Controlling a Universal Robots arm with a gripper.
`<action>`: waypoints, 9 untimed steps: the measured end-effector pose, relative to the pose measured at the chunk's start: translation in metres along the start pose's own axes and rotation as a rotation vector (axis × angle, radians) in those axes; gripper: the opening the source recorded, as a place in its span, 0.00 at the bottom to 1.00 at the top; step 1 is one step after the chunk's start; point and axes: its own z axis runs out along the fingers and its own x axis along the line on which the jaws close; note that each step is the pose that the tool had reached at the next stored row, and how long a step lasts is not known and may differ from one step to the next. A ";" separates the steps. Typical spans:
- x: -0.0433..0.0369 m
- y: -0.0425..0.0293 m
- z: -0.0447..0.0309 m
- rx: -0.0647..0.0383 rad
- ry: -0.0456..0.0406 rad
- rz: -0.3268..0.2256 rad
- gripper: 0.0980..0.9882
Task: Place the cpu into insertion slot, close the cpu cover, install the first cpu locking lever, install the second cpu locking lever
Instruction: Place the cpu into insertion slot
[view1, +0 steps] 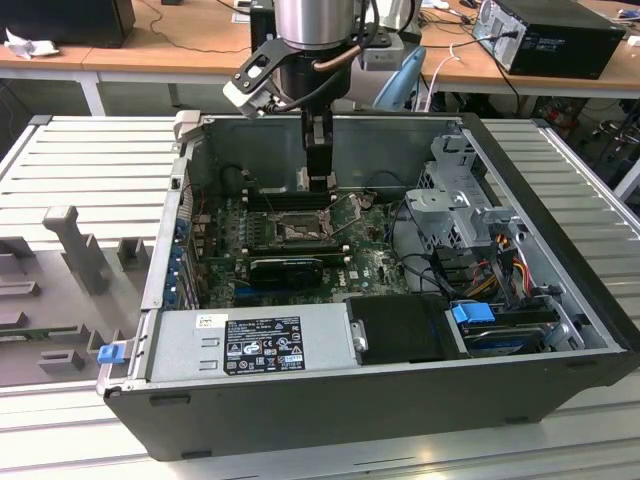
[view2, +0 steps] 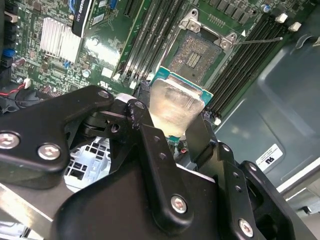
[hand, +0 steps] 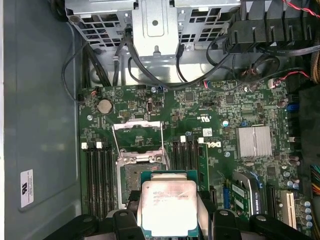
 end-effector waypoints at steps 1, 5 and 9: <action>0.0000 -0.0001 0.0014 0.000 -0.0002 0.000 0.48; 0.0002 -0.0003 0.0041 0.001 -0.0002 0.000 0.48; 0.0018 -0.0012 0.0136 0.005 -0.0030 0.000 0.48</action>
